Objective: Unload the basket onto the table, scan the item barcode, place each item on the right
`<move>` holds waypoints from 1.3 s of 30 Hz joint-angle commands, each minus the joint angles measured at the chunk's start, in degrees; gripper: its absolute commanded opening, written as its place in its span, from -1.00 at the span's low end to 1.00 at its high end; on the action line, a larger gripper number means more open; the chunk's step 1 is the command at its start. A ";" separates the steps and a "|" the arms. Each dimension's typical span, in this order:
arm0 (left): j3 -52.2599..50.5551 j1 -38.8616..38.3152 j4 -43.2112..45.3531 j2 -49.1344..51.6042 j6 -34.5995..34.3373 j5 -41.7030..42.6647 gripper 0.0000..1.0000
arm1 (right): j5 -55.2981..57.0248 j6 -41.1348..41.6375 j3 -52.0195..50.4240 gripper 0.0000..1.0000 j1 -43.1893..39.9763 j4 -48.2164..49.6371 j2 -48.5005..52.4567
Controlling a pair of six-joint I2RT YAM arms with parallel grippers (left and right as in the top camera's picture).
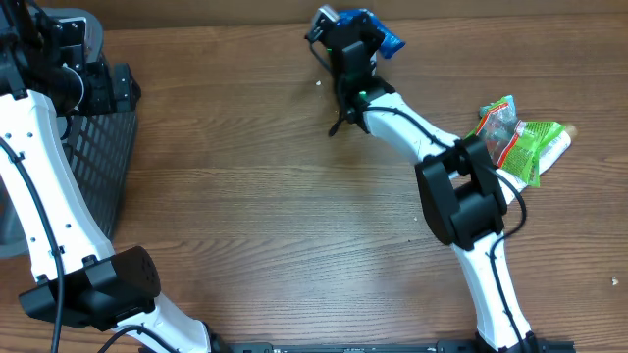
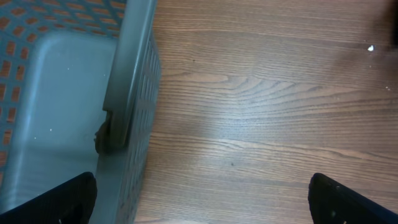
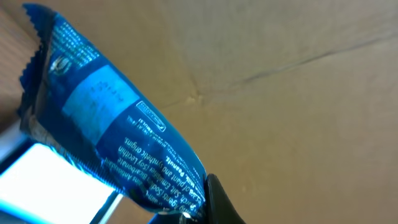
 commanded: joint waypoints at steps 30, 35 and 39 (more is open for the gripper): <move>0.13 -0.44 0.00 -0.74 1.22 0.44 0.99 | -56.35 56.06 -25.03 -0.67 -49.35 -63.65 -34.60; 0.13 -0.44 0.00 -0.74 1.22 0.44 0.98 | -58.03 60.46 -30.60 0.42 -53.44 -57.83 -34.60; 0.13 -0.44 -0.02 -0.74 1.22 0.44 0.99 | -62.36 58.69 -29.09 0.68 -53.51 -58.55 -35.28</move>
